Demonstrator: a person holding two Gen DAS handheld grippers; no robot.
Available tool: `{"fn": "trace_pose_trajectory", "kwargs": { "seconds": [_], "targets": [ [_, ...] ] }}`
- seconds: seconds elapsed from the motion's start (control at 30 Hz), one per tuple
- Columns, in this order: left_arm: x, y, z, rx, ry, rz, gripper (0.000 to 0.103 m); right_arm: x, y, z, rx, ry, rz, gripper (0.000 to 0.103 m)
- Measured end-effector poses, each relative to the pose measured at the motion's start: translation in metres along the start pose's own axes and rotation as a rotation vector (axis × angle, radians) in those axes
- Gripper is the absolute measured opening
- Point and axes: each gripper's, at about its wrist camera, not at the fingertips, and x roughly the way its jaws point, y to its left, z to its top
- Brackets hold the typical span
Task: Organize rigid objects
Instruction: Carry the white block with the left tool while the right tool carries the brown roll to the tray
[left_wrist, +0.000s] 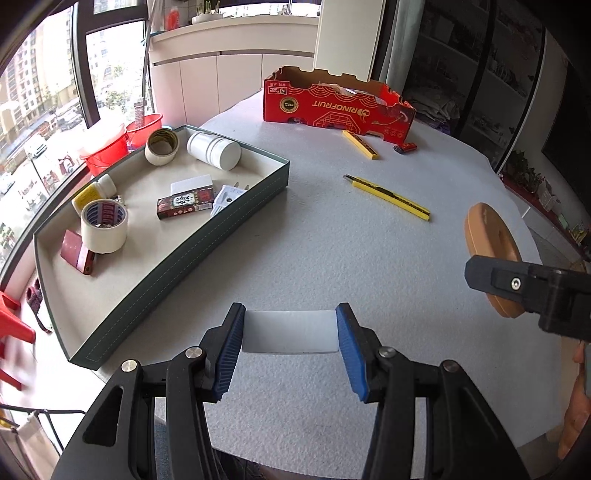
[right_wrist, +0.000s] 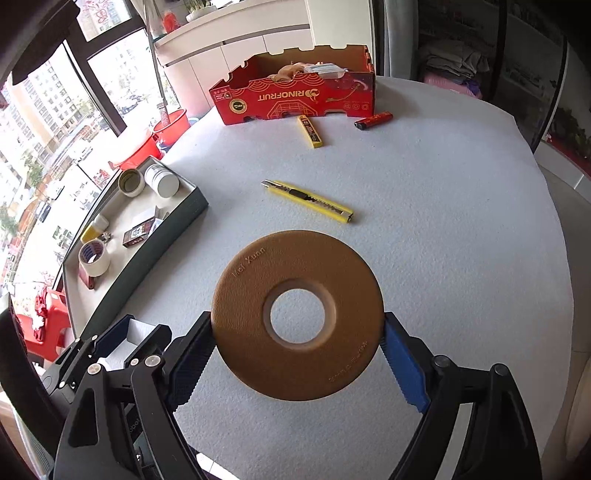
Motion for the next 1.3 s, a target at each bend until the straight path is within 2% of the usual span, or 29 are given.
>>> {"fn": "trace_pose_trajectory", "kwargs": {
  "seconds": [0.33, 0.63, 0.97, 1.3],
  "targets": [
    [-0.015, 0.036, -0.006, -0.076, -0.036, 0.006, 0.053, 0.003, 0.051, -0.015, -0.088, 0.029, 0.004, 0.088],
    [-0.020, 0.071, -0.007, -0.144, -0.044, 0.019, 0.053, 0.010, 0.092, -0.011, -0.154, 0.045, 0.009, 0.088],
    [-0.025, 0.119, 0.001, -0.234, -0.063, 0.068, 0.053, 0.020, 0.142, 0.008, -0.236, 0.049, 0.026, 0.088],
    [-0.027, 0.168, 0.023, -0.293, -0.085, 0.152, 0.053, 0.034, 0.183, 0.039, -0.295, 0.045, 0.068, 0.088]
  ]
}}
